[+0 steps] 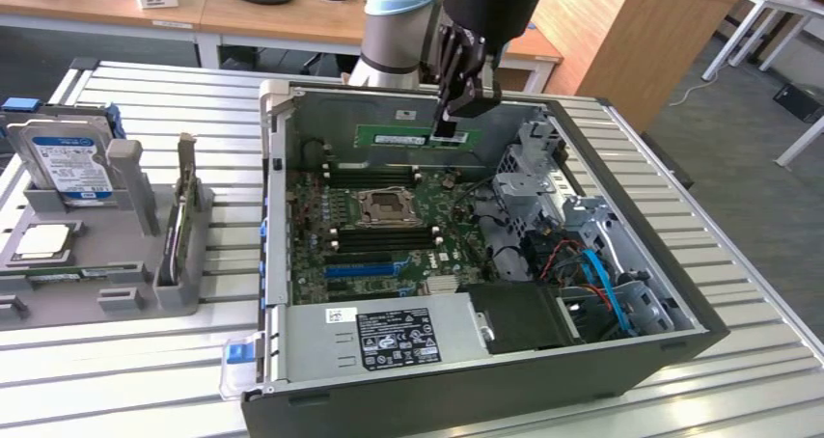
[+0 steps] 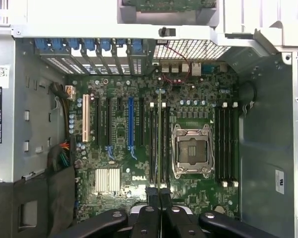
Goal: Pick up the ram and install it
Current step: 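Pick up the ram and move it above insertion slot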
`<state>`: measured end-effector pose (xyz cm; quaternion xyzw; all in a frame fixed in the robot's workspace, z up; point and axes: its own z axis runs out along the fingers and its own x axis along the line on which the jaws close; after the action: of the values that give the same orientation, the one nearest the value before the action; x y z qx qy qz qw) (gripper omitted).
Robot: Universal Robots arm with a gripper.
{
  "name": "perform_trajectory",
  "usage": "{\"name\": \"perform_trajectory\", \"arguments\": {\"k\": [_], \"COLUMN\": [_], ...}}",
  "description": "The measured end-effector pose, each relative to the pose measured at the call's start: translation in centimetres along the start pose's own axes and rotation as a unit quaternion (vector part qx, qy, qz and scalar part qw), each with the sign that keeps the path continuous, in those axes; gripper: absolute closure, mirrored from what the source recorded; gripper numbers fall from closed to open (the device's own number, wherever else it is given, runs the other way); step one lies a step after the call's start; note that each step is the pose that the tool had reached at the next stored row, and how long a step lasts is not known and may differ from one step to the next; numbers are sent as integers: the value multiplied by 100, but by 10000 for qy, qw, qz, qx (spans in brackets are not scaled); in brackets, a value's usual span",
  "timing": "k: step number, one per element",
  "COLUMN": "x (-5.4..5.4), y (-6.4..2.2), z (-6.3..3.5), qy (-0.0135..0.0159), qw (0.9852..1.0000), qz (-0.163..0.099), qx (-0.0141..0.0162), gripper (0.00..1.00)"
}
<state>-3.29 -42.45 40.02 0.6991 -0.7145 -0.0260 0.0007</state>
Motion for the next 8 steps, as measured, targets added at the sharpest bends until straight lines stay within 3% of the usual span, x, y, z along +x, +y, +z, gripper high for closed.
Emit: {"name": "perform_trajectory", "arguments": {"k": [8], "x": [3], "y": [-3], "z": [84], "qy": [0], "qw": [10000], "qz": [0], "qx": [1], "gripper": [88]}}
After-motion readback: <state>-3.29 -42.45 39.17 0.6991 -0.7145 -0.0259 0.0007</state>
